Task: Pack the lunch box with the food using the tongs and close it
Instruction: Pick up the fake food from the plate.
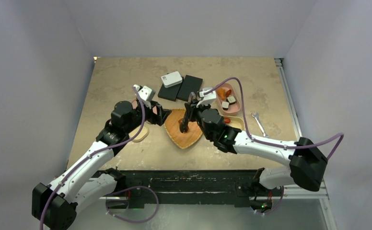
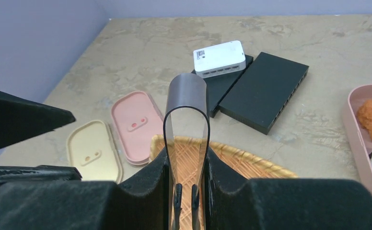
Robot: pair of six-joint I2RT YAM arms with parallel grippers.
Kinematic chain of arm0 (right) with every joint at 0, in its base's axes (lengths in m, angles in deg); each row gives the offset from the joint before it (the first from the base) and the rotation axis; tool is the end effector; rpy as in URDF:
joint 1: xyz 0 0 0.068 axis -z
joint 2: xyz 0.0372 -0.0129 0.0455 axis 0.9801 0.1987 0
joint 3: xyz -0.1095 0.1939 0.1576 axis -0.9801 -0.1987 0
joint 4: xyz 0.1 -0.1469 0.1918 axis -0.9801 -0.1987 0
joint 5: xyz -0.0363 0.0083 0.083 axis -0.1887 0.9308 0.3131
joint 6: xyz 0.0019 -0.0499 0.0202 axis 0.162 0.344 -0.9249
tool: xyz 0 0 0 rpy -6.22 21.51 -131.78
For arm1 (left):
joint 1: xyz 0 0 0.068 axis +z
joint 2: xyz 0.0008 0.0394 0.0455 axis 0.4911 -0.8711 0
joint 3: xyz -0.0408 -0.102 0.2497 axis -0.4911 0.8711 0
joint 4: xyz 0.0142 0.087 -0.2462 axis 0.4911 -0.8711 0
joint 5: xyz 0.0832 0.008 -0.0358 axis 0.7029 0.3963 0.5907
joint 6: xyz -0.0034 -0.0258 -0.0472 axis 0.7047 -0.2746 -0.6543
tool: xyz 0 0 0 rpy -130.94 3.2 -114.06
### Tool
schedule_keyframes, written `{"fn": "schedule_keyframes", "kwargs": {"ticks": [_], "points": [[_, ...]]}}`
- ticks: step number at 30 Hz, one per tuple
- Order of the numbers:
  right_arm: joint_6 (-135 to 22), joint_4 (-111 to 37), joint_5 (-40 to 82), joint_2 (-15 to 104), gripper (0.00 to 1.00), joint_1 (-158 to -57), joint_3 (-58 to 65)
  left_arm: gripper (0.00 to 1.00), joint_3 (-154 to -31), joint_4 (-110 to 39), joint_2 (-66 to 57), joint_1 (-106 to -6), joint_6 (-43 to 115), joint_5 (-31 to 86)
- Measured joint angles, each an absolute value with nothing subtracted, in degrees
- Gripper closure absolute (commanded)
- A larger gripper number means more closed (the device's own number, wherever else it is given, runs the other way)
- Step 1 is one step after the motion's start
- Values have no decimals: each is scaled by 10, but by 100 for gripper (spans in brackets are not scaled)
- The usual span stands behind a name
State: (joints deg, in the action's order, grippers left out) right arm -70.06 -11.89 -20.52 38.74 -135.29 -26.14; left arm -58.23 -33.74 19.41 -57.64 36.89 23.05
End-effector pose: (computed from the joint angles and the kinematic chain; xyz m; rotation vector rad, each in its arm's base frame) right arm 0.1809 0.2400 0.2931 -0.0826 1.6691 0.5356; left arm 0.1863 -0.1089 0.3030 0.4440 1.7331 -0.6815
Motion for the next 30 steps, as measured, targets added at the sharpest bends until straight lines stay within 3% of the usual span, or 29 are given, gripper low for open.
{"fn": "schedule_keyframes", "kwargs": {"ticks": [30], "points": [[-592,15,-256,504,68,-1364,-261,27,-582,-363,189,-569,377,272]]}}
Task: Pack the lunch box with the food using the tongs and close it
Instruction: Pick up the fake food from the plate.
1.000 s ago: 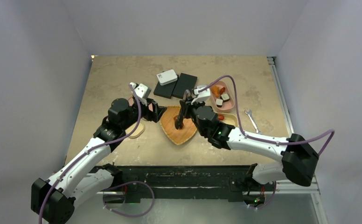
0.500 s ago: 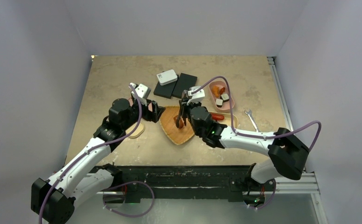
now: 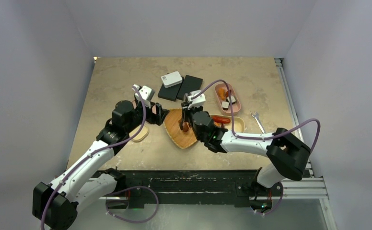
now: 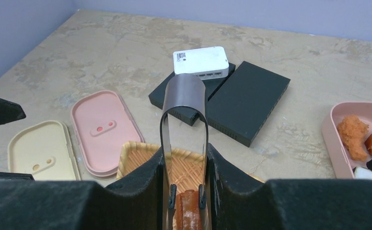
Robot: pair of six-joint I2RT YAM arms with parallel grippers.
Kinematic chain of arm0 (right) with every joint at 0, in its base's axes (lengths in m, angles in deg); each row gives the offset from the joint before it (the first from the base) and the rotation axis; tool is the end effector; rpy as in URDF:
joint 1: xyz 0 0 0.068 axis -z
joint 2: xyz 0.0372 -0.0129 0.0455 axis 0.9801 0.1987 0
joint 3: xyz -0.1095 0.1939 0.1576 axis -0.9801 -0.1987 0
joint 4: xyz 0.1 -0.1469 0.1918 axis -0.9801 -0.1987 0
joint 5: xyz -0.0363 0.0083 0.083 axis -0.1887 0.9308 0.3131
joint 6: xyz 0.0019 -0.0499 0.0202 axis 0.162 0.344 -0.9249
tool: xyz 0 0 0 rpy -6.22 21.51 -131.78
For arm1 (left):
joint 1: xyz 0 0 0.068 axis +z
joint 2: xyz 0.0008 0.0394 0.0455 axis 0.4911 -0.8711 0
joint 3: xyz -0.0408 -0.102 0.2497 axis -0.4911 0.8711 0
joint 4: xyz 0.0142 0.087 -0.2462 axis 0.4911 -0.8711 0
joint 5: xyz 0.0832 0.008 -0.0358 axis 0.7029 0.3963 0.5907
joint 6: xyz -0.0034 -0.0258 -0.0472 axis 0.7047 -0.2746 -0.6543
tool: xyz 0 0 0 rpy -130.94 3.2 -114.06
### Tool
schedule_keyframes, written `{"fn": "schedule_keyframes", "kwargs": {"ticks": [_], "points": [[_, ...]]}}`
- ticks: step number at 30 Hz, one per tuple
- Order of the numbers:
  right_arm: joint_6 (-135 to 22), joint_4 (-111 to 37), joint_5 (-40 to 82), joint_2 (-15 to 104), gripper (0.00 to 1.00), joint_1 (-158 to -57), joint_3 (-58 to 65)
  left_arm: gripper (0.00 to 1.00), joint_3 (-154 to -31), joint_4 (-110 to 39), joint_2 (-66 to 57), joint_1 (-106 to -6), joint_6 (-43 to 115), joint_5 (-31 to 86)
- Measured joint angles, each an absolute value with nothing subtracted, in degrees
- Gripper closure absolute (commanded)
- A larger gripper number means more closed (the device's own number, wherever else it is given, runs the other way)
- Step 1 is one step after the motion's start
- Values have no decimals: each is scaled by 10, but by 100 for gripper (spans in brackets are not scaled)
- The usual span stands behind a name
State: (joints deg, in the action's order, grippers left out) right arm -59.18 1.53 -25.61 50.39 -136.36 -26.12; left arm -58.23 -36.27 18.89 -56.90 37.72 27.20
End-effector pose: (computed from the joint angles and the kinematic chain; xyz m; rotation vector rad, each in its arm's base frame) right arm 0.1960 0.2698 0.2569 -0.1674 1.6176 0.3535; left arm 0.1900 -0.1048 0.2964 0.3961 1.7905 -0.5921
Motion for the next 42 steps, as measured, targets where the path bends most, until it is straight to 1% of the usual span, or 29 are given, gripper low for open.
{"fn": "schedule_keyframes", "kwargs": {"ticks": [9,12,13,14,16,17,30,35,42], "points": [[-571,31,-273,539,67,-1377,-261,27,-582,-363,188,-564,377,270],[-564,42,-283,549,69,-1384,-261,27,-582,-363,188,-562,377,269],[-561,46,-286,553,71,-1388,-261,27,-582,-363,188,-561,377,269],[-558,52,-292,556,78,-1392,-261,27,-582,-363,188,-560,377,269],[-546,64,-305,563,98,-1402,-261,27,-582,-363,188,-560,377,268],[-541,70,-312,566,100,-1407,-261,27,-582,-363,188,-560,377,268],[-531,73,-368,555,100,-1426,-261,27,-582,-363,188,-555,377,263],[-529,67,-375,531,100,-1426,-261,27,-582,-363,188,-553,377,262],[-529,47,-384,529,100,-1426,-261,27,-582,-363,188,-552,377,260]]}}
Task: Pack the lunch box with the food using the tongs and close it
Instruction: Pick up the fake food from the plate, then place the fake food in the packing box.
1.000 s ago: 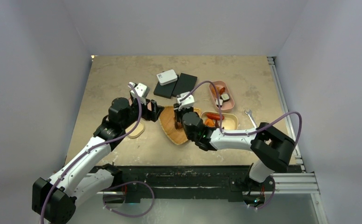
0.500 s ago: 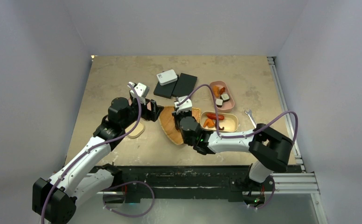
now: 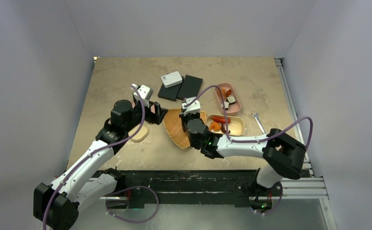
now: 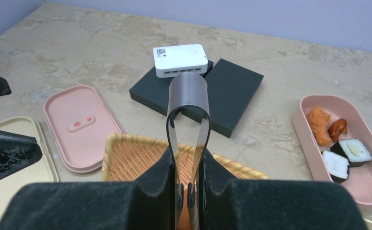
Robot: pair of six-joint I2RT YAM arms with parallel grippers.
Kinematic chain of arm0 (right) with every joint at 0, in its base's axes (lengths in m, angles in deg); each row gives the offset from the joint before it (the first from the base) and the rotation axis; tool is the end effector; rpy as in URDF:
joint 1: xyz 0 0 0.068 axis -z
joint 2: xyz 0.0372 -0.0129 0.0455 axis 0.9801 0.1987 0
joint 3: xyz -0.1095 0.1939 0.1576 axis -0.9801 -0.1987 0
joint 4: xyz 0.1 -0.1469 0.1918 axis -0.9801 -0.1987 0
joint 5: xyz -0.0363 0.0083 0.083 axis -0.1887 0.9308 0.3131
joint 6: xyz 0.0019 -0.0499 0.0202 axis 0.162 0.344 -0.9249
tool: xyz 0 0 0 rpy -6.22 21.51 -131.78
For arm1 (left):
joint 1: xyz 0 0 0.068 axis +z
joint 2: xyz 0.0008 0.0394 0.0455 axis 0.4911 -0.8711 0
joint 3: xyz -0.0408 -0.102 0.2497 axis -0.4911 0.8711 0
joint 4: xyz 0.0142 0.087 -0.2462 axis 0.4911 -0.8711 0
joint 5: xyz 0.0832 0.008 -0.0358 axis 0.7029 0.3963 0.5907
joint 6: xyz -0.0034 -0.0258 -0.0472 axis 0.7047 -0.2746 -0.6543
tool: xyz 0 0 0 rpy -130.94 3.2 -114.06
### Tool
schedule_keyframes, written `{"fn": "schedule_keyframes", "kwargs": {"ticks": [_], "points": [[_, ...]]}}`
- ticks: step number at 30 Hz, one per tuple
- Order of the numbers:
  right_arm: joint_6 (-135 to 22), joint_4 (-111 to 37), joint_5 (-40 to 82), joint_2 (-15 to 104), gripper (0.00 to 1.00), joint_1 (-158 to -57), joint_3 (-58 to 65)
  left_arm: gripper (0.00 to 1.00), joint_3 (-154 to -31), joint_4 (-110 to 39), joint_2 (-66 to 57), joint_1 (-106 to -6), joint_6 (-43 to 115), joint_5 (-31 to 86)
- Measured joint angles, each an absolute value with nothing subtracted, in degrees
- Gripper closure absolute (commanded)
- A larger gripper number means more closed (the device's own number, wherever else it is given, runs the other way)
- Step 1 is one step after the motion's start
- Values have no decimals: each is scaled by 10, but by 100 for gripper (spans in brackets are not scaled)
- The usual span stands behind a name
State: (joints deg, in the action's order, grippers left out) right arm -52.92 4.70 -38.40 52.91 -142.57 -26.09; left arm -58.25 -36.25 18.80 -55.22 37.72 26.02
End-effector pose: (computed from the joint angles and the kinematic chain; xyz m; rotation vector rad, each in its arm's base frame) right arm 0.1711 0.2878 0.2491 -0.1603 1.5935 0.1825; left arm 0.1928 -0.0999 0.2963 0.3844 1.7929 -0.5897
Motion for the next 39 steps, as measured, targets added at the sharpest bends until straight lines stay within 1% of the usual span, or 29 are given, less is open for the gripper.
{"fn": "schedule_keyframes", "kwargs": {"ticks": [17,30,35,39], "points": [[-529,-31,-420,448,100,-1426,-252,27,-582,-363,188,-549,377,257],[-533,-178,-497,367,100,-1420,-244,27,-582,-362,188,-549,377,255],[-540,-214,-509,346,100,-1394,-244,27,-582,-362,188,-549,377,253],[-560,-232,-498,318,100,-1334,-252,27,-582,-362,188,-549,377,251]]}}
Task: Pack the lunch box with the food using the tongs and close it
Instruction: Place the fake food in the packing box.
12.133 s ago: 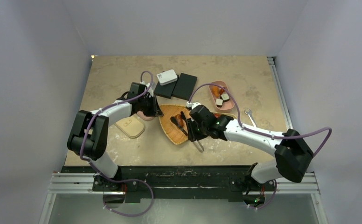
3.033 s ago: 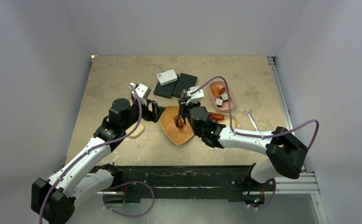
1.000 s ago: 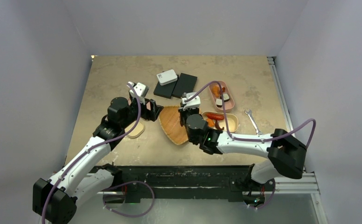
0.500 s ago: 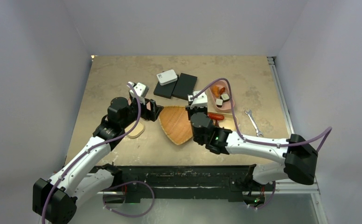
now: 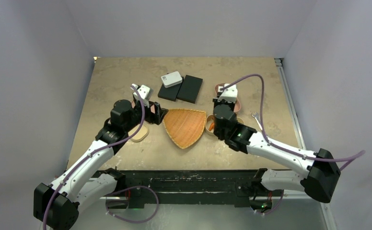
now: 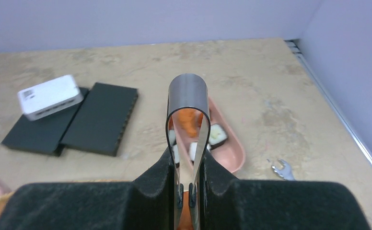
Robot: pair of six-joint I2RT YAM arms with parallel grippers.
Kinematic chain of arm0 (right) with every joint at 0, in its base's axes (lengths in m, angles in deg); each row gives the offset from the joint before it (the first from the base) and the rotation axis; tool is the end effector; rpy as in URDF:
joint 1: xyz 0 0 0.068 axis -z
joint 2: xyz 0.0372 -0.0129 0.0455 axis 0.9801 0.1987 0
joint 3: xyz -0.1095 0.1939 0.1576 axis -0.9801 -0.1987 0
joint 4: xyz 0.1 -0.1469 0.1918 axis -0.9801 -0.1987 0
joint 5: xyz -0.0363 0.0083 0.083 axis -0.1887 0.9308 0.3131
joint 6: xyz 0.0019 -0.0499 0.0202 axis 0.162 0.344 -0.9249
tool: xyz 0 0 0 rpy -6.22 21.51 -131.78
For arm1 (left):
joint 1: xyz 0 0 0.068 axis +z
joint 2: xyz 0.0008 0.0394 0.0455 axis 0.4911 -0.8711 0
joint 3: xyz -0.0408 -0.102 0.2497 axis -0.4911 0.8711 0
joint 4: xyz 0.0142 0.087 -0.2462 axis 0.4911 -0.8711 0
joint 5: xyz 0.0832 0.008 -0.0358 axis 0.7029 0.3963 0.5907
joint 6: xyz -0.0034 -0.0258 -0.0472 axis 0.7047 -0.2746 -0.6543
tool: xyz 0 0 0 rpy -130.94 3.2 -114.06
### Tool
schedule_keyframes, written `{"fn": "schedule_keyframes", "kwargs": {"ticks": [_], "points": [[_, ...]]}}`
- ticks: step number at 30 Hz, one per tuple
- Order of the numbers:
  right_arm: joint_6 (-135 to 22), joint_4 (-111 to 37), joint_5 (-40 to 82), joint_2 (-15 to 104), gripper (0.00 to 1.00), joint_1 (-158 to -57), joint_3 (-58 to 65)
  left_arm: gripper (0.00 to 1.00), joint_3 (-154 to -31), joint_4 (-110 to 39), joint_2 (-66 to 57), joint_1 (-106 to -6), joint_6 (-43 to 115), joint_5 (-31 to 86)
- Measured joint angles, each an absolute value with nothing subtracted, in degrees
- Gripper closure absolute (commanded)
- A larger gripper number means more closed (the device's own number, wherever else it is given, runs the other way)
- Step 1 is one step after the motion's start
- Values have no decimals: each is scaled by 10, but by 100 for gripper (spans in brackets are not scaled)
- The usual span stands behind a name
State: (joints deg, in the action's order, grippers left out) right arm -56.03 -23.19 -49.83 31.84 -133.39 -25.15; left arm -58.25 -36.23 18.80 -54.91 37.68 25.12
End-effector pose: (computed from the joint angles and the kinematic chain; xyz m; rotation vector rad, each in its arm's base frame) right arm 0.1771 0.1965 0.3131 0.0991 1.6361 -0.1308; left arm 0.1930 -0.0993 0.2963 0.3903 1.7920 -0.6004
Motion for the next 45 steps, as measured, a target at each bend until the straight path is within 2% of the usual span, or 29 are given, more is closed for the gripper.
{"fn": "schedule_keyframes", "kwargs": {"ticks": [5,22,30,34,38,45], "points": [[-581,-238,-490,282,100,-1279,-276,27,-582,-362,188,-549,377,250],[-726,-394,-509,310,100,-1227,-278,27,-582,-363,183,-548,372,246],[-746,-404,-509,340,74,-1217,-278,27,-582,-363,183,-545,372,246],[-751,-408,-509,347,66,-1216,-276,27,-582,-363,183,-545,372,247],[-753,-408,-509,347,63,-1216,-273,27,-582,-363,183,-545,372,247],[-752,-414,-509,342,65,-1216,-266,27,-582,-363,183,-545,372,247]]}}
